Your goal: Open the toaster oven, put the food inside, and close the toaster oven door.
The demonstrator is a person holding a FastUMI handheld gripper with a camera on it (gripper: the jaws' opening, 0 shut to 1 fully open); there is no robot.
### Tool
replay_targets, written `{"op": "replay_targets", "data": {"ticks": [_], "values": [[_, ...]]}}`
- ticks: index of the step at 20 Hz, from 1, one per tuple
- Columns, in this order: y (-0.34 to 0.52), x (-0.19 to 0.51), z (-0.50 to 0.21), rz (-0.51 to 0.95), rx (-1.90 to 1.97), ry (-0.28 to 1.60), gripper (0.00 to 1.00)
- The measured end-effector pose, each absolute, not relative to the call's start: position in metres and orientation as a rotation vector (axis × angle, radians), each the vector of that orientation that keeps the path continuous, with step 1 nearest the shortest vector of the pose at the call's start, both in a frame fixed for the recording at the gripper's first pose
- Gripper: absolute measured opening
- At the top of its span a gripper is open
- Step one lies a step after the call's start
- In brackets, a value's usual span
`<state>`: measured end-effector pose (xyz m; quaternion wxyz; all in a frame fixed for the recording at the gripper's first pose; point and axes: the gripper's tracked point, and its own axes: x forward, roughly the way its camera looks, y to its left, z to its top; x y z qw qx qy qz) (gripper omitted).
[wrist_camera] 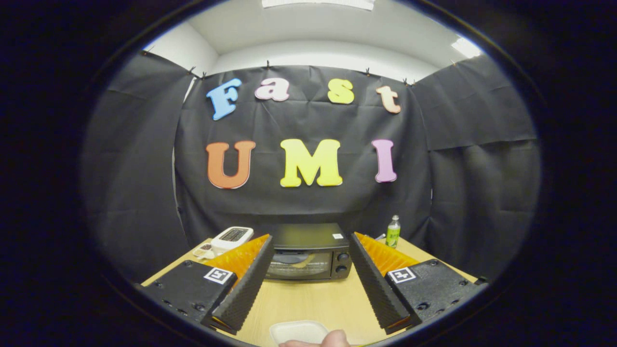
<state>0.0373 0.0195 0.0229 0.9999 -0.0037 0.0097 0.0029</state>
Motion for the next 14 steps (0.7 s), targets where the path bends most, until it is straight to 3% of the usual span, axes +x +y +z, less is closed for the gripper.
{"op": "replay_targets", "data": {"ticks": [7,14], "values": [[0.023,-0.037,0.058,0.002,0.029,-0.038,1.0],[0.05,-0.049,0.049,0.067,0.074,-0.038,1.0]]}}
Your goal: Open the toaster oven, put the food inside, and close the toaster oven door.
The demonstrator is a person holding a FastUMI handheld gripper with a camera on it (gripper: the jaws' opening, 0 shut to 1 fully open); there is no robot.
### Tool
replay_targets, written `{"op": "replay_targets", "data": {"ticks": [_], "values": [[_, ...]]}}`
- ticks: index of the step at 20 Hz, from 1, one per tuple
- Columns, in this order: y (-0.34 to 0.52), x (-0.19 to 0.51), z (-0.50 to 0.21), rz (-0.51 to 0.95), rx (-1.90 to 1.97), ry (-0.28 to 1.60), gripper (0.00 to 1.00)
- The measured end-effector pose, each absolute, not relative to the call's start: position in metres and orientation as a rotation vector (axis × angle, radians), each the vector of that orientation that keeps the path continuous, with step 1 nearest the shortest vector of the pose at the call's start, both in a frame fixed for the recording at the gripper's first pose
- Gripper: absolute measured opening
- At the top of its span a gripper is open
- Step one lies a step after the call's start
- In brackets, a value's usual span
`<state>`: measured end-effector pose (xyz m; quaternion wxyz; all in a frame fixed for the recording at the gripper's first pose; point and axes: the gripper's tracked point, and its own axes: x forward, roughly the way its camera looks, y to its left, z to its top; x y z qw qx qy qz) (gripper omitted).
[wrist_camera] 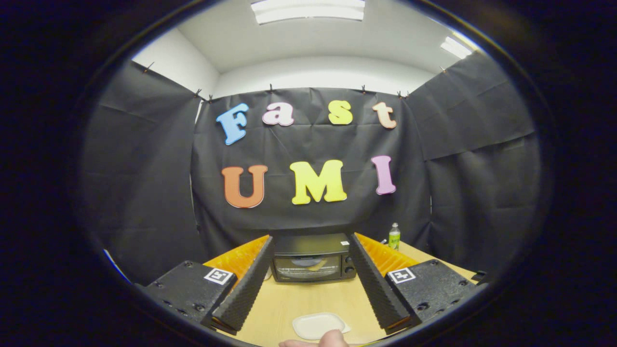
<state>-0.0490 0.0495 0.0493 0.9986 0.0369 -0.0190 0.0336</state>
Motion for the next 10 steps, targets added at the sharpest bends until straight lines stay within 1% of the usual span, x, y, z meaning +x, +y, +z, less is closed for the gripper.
{"op": "replay_targets", "data": {"ticks": [3,10], "values": [[0.043,-0.047,0.047,0.036,0.058,-0.033,1.0],[0.06,-0.038,0.041,0.054,0.04,-0.013,1.0]]}}
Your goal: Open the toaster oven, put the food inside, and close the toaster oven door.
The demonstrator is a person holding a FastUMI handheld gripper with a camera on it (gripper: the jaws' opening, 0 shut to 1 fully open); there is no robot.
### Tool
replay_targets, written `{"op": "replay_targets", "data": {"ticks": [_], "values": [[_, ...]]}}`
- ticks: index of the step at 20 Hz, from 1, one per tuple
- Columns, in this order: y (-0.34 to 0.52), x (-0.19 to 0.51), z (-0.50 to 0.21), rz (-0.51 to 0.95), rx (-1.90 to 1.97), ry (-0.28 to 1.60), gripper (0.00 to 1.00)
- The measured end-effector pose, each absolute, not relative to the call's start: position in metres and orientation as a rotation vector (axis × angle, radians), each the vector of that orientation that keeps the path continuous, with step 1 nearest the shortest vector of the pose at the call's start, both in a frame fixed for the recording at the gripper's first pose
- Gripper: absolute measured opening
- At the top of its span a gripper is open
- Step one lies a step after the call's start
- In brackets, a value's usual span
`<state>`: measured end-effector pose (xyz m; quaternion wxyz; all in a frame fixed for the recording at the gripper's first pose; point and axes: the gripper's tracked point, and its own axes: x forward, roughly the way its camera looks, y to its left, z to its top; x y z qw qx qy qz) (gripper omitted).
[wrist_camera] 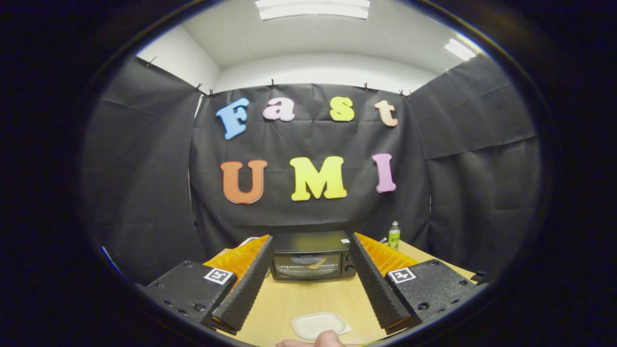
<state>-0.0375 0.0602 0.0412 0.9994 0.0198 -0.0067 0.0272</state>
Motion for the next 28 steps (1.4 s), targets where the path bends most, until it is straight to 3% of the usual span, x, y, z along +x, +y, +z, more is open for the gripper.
{"op": "replay_targets", "data": {"ticks": [28], "values": [[0.0577,-0.0296,0.0363,0.025,0.03,-0.018,1.0]]}}
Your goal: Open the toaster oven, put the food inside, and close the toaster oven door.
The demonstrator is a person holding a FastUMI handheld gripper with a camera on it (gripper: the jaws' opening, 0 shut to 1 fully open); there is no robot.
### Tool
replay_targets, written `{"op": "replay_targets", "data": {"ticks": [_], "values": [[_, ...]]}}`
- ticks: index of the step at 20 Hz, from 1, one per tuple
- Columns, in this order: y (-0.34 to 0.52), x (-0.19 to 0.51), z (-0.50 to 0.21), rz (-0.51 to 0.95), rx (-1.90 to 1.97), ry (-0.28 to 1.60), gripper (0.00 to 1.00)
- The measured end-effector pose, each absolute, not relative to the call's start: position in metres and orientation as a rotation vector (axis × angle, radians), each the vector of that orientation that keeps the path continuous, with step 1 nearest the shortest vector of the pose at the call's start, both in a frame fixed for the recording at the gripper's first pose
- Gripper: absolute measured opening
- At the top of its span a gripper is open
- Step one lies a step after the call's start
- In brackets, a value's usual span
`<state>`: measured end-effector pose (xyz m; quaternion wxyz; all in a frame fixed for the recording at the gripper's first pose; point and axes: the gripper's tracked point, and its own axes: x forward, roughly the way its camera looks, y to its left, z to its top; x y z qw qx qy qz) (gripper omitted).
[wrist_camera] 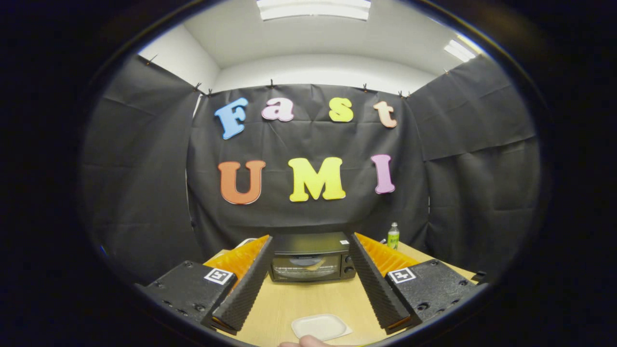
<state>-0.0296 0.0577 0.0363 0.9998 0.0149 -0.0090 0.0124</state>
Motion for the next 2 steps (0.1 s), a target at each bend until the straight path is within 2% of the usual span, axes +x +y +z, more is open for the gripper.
{"op": "replay_targets", "data": {"ticks": [2], "values": [[0.0583,-0.027,0.0362,0.023,0.023,-0.018,1.0]]}}
